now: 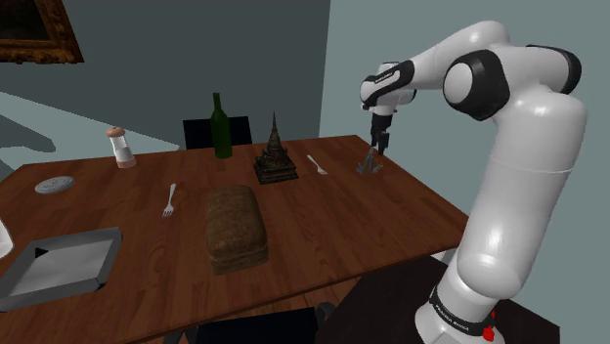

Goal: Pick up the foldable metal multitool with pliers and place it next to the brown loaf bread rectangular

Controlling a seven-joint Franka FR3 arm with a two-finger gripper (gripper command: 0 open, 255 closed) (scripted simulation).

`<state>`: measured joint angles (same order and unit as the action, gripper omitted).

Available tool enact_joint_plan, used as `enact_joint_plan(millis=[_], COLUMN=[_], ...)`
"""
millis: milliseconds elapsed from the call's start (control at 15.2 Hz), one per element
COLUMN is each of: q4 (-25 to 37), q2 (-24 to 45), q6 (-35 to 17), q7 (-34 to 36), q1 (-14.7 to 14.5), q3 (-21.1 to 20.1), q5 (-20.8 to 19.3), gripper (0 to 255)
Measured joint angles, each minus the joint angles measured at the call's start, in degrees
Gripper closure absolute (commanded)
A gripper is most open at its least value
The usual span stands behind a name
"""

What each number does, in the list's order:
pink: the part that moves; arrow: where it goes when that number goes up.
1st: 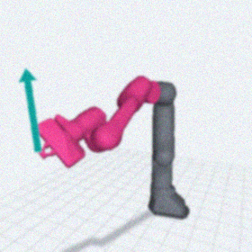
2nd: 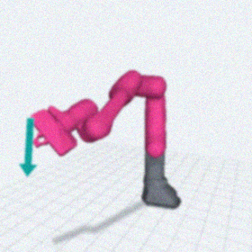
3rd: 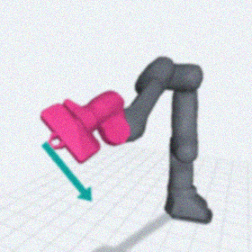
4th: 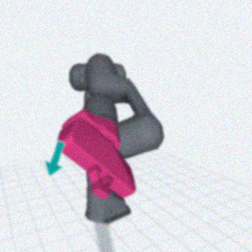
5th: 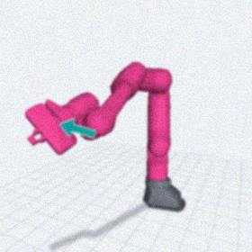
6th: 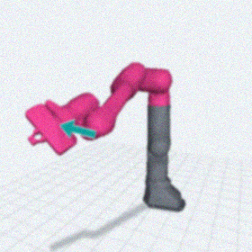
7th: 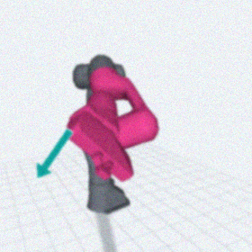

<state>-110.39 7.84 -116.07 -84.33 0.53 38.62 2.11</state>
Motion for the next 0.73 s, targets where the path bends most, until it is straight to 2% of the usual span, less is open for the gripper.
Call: enact_joint_plan(millis=[264,462,726], q4=[11.0,19.5,20.7], q2=[11.9,19.7,22.7], q6=[1.7,3.5,2.1], q7=[-9.9,-15.2,-17.3], q1=[4.9,9.0,10.6], q3=[-1.5,-3.6,-4.6], q5=[7.4,11.1,12.6], gripper=[0,0,0])
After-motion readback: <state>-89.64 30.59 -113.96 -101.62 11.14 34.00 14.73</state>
